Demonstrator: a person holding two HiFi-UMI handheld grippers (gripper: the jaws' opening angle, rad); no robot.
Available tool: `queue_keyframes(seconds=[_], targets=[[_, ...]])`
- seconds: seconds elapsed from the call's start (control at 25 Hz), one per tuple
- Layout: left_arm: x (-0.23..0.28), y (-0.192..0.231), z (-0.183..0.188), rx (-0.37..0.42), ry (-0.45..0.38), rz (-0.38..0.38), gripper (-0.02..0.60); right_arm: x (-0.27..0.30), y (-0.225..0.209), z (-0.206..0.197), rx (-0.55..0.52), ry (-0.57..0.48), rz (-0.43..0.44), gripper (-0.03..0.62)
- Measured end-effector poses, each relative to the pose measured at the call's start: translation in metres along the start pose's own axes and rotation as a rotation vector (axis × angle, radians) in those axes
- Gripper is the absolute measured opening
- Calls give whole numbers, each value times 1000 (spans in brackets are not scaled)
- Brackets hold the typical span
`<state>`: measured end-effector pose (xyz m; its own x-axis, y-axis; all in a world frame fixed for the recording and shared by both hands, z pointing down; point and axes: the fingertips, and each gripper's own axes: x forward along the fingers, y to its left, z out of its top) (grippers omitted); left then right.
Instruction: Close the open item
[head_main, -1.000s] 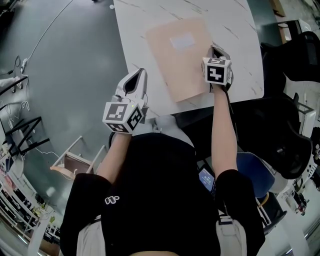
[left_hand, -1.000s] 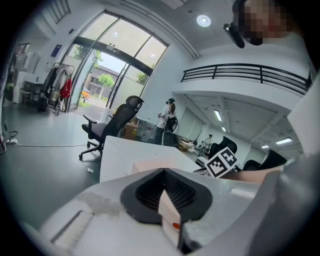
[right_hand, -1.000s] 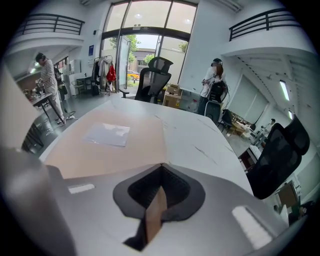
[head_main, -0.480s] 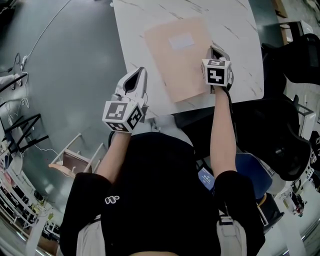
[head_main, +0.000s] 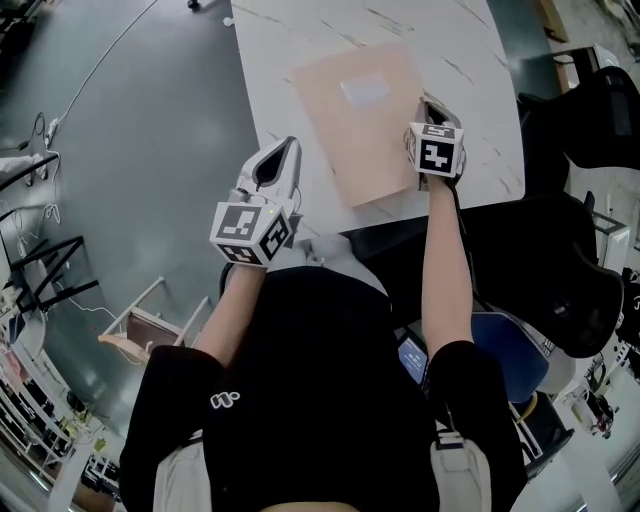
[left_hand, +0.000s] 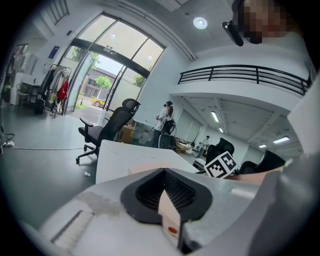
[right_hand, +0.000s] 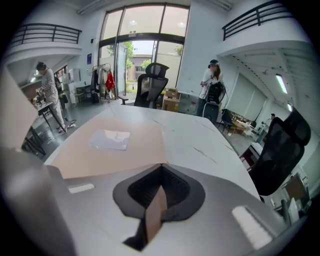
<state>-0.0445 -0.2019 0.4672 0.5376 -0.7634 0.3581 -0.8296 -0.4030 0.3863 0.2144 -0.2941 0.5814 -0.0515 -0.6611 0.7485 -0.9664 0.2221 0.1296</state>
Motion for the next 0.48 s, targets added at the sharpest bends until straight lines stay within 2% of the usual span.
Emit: queue_keyframes(seconds=[0.28, 0.48], targets=[[-8, -3, 9, 14, -22, -26, -3, -35, 4, 20, 81, -143, -9, -9], [-8, -10, 24, 37, -58, -67, -3, -83, 16, 47, 184, -338, 63, -8]])
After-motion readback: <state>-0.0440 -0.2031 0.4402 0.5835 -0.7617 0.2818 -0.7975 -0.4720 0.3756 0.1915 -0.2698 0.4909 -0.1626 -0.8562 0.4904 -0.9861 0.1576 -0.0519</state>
